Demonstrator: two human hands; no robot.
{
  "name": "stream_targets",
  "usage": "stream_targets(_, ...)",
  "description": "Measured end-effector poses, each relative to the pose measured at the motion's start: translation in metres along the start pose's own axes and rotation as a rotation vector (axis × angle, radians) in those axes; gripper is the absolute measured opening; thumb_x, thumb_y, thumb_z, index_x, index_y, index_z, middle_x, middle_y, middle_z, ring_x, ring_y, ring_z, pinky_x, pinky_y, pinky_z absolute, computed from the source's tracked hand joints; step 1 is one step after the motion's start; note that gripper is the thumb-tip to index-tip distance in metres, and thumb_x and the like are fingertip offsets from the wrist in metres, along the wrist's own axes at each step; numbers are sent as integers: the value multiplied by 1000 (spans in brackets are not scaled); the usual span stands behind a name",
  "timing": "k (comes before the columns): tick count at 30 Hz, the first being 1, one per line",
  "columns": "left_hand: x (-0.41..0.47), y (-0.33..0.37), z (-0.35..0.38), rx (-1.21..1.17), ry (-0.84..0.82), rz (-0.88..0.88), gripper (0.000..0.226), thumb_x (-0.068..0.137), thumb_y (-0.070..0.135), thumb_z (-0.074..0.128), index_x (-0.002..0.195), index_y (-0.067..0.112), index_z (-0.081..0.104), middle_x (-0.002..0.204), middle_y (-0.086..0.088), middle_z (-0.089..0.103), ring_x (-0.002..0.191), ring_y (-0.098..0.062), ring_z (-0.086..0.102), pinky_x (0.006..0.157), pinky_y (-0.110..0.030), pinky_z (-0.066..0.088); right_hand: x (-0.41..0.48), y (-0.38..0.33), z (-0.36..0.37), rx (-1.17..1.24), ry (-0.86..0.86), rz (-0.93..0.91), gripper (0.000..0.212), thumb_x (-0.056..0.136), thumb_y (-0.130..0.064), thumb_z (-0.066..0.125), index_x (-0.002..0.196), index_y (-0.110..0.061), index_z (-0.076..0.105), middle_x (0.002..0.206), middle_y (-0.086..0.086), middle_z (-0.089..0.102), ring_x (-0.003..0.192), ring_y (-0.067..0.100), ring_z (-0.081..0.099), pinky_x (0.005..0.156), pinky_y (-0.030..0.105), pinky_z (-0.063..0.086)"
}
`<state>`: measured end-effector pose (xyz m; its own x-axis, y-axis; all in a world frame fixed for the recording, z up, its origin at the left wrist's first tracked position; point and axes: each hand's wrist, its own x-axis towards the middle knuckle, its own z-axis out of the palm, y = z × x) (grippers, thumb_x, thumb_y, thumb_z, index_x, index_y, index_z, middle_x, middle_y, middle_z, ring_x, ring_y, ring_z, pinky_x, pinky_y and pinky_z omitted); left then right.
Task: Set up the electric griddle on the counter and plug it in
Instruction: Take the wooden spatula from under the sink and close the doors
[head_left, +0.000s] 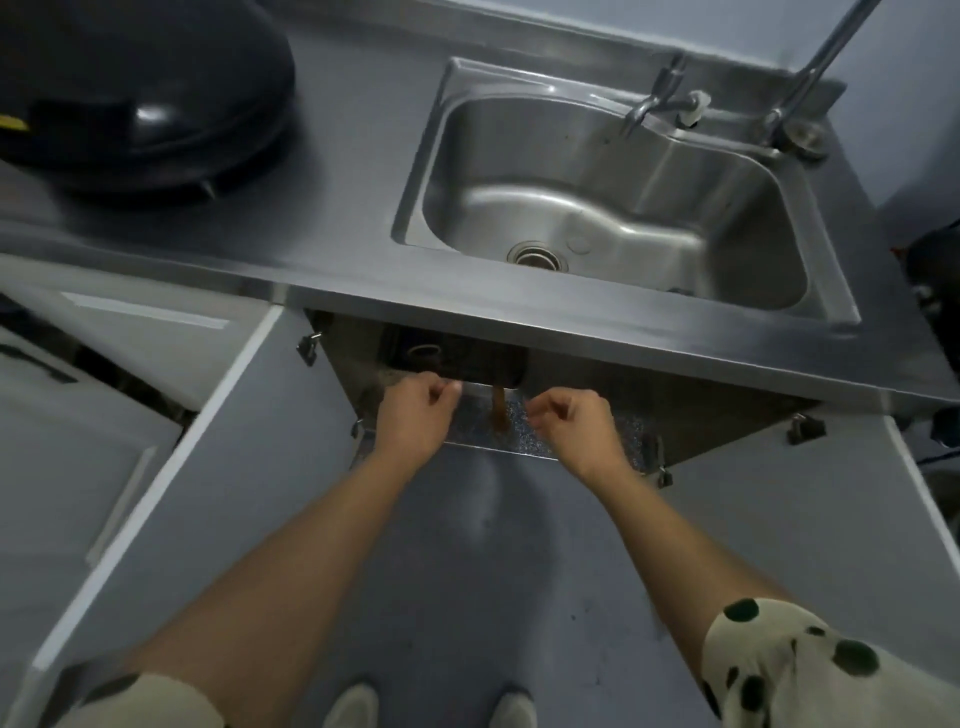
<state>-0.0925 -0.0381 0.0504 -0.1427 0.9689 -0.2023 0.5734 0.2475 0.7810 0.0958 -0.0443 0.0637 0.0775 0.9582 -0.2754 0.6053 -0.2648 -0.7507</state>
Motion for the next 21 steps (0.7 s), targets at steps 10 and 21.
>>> stream_targets(10, 66, -90, 123, 27, 51, -13, 44, 94, 25, 54, 54, 9, 45, 57, -19, 52, 60, -30, 51, 62, -37, 44, 111, 154, 77, -16, 47, 73, 23, 81, 7, 57, 88, -3, 77, 83, 7, 71, 79, 14, 60, 75, 22, 47)
stream_targets(21, 160, -208, 217, 55, 93, 45, 45, 92, 30, 57, 52, 15, 42, 50, -2, 44, 57, -23, 47, 64, -32, 43, 229, 280, 199, 101, 80, 271, 33, 78, 2, 59, 51, -15, 53, 57, 2, 52, 60, 19, 50, 58, 33, 44)
